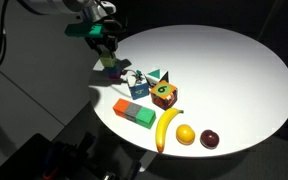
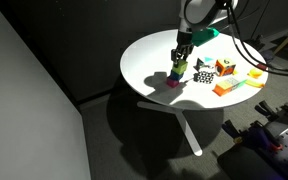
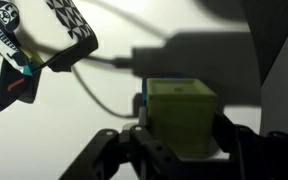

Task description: Put the light green block on the blue block

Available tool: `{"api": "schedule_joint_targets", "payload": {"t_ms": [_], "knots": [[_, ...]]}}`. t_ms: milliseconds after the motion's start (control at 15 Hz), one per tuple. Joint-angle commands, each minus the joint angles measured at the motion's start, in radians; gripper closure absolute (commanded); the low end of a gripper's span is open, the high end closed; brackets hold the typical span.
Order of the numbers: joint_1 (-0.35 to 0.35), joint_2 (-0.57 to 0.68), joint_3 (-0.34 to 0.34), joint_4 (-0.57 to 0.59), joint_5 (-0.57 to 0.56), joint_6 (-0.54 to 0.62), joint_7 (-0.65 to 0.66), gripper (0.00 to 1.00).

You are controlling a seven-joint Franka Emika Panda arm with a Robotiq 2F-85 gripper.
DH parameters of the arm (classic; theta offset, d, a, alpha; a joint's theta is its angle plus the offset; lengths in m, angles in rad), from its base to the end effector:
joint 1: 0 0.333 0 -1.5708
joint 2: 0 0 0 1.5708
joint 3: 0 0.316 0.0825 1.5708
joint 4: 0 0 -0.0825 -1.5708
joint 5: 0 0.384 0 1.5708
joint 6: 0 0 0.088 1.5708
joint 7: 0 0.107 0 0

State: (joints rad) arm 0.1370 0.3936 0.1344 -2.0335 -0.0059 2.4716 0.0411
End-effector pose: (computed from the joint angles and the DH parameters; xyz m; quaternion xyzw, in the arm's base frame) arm 0.5827 0.1599 0.2562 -0.9932 -0.1114 -0.0200 0.0271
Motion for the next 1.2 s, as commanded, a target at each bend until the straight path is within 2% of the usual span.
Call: {"api": "schedule_joint_targets", "payload": {"t_ms": [0,67,600,1133], "knots": [[0.018,0.028,-0.014,0.04,-0.01,-0.022,0.021,0.05],[0.02,0.029,-0.014,0.039,-0.01,-0.024,0.02,0.0],[0.043,-0.023,-0.019,0.015,-0.024,-0.027,0.05,0.0],[0.099,-0.116,-0.063,-0.017,-0.13,-0.06,0.222,0.0]]}}
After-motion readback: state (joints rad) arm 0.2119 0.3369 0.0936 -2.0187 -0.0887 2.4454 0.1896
